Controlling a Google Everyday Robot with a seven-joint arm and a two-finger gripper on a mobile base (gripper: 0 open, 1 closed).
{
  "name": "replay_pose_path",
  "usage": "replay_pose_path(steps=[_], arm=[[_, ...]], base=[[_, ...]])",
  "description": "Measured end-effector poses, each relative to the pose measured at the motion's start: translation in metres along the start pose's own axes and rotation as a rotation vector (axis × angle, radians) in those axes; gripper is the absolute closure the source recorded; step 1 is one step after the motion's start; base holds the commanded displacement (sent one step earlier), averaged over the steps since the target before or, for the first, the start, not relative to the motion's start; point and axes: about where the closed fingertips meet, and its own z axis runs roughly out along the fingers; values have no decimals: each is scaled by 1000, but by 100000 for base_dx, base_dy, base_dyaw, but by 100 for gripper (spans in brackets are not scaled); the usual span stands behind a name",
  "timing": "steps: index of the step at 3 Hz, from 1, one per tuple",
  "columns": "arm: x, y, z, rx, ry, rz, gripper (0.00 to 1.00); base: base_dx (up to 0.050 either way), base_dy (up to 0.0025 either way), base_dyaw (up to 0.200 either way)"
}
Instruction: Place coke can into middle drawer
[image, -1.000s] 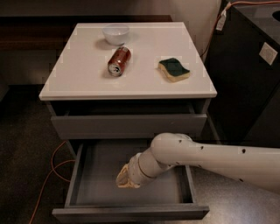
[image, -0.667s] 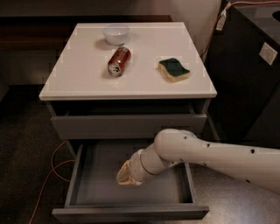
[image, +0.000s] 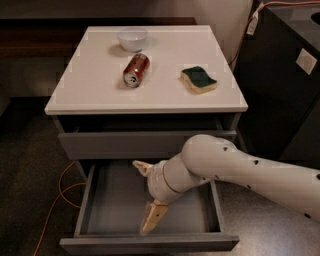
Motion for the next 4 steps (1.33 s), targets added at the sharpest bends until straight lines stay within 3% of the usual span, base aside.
replay_pose_path(steps=[1, 2, 3, 4], arm=[[0, 0, 0, 0, 0, 0, 0], [-1, 0, -4, -12, -41, 28, 0], [-12, -5, -24, 7, -65, 58, 0], [-33, -21, -58, 38, -42, 79, 0]], base=[[0, 0, 0], [0, 0, 0], [0, 0, 0], [0, 0, 0]])
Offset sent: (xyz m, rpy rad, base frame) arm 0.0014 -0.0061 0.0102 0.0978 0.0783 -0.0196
